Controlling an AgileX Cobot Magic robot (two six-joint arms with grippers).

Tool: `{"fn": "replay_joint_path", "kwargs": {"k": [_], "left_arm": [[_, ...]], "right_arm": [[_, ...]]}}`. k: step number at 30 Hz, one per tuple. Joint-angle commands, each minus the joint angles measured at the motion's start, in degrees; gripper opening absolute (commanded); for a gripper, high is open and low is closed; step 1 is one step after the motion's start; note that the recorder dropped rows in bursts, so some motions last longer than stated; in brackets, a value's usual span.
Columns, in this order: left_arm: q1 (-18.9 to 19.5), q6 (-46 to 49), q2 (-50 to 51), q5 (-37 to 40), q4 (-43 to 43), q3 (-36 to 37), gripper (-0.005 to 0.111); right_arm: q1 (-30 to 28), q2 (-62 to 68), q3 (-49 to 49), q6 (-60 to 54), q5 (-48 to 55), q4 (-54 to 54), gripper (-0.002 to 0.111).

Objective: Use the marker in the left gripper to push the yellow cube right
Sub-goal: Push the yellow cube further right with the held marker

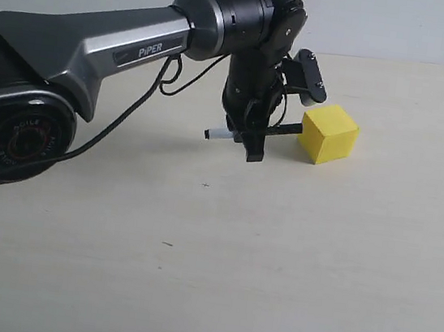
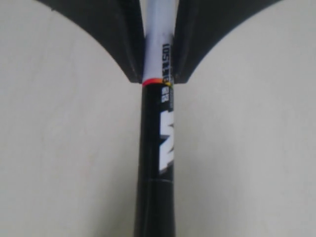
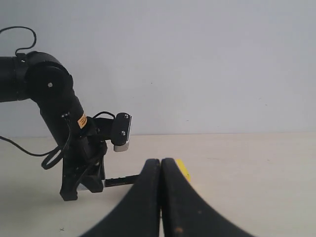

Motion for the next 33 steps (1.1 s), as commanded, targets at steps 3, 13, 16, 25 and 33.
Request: {"fn": "replay_joint_path", "kwargs": {"k": [3,13,16,25,33], "left_arm": [[0.2,-6.4,2.4,0.3,1.3,-2.6,0.000],[-1.3,-8.2,3.1,0.3,1.3,-6.3,0.000],[-2.3,-8.3,3.3,-0.4,1.3,-6.3,0.000],[-3.0,-9.8,3.3,-5.1,1.5,-6.4,0.000],[-2.7,-13.4,3.2,0.3,4.4,-6.4,0.000]], "right_arm": [[0.1,-0.3,0.3,-0.1,-0.3,-0.1,0.000],[0.1,-0.3,0.3,-0.1,-0.3,-0.1,0.000],[0.1,-0.3,0.3,-0.1,-0.3,-0.1,0.000],[0.1,-0.3,0.3,-0.1,-0.3,-0.1,0.000],[0.1,-0.3,0.3,-0.1,-0.3,-0.1,0.000]]}}
